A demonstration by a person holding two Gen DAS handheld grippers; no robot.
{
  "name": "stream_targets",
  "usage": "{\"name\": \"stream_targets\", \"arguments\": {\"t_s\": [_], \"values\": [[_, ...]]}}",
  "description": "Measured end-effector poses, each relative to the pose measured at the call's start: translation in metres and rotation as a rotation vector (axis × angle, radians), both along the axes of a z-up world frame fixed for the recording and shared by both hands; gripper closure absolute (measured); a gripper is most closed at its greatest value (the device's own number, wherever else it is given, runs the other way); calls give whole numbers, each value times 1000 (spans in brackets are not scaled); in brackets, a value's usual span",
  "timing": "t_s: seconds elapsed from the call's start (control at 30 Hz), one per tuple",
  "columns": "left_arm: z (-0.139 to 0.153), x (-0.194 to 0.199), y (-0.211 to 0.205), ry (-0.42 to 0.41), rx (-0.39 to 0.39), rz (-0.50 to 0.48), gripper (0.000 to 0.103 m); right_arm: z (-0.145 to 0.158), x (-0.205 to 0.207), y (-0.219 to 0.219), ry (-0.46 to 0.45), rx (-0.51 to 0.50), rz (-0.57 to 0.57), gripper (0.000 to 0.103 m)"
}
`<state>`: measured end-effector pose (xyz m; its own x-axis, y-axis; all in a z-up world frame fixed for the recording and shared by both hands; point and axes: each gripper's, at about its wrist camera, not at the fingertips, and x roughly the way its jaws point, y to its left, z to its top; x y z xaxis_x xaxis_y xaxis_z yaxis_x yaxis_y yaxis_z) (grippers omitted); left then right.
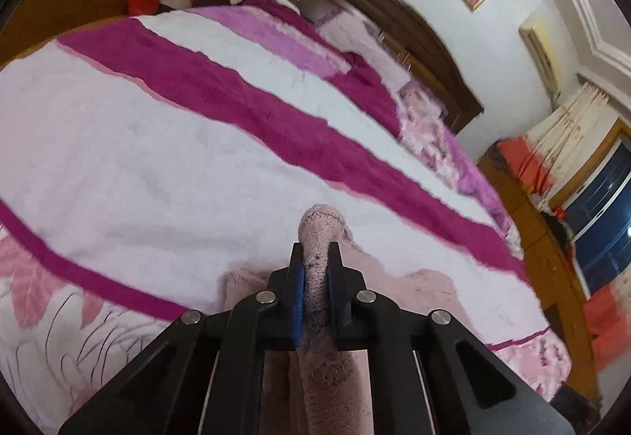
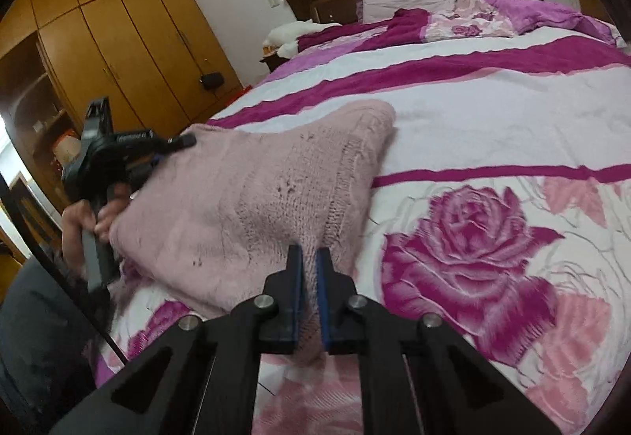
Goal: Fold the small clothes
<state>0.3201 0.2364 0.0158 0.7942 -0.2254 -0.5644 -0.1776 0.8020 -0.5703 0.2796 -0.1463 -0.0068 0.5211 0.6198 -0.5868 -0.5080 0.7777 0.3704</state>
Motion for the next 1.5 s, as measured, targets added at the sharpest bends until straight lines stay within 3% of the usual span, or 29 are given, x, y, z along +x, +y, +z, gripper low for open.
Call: {"name": "stream_targets", "arguments": {"t_s": [0.1,0.13,0.2,0.3,0.33,0.4,0.43,0.5,0.6,0.73,0.77,0.8,0.87,0.9,0.93,1.0,1.07,1.27,1.5], "values": [[5,-9,-9,31,85,-30,103,7,-8,0,-31,-28,-2,94],[8,-17,-13,34,120,-32,98,10,-14,0,-50,-47,3,93],[16,-35,-19,36,168,-49,72,14,-28,1,-85,-78,13,90],[26,-74,-30,41,207,-67,69,16,-47,2,-119,-117,1,82],[27,-82,-32,44,212,-69,68,15,-53,2,-127,-122,-2,80],[27,-104,-40,49,214,-64,68,13,-60,4,-125,-130,-12,64],[26,-113,-42,49,206,-63,68,11,-63,6,-121,-136,-14,62],[21,-133,-49,63,154,-58,67,10,-69,9,-135,-151,-16,52],[16,-140,-61,80,125,-70,63,8,-75,16,-172,-182,-19,49],[9,-132,-69,100,146,-54,63,4,-69,25,-185,-228,-62,49],[7,-129,-68,76,124,-66,72,4,-65,27,-182,-229,-71,49],[6,-128,-68,59,115,-61,103,3,-61,28,-176,-227,-87,49],[4,-123,-63,86,119,-32,103,0,-52,30,-148,-207,-92,51],[5,-124,-62,72,106,-39,103,-1,-49,33,-134,-213,-90,80],[7,-126,-61,56,103,-38,103,0,-49,35,-145,-225,-96,84],[14,-134,-57,37,150,-15,103,7,-57,33,-206,-219,-138,86],[12,-140,-50,33,149,-5,103,13,-66,27,-230,-211,-165,88],[-12,-141,-51,72,144,-31,103,-16,-66,5,-80,-174,-189,90],[3,-148,-52,89,134,-76,103,-3,-84,-10,-96,-138,-133,92]]}}
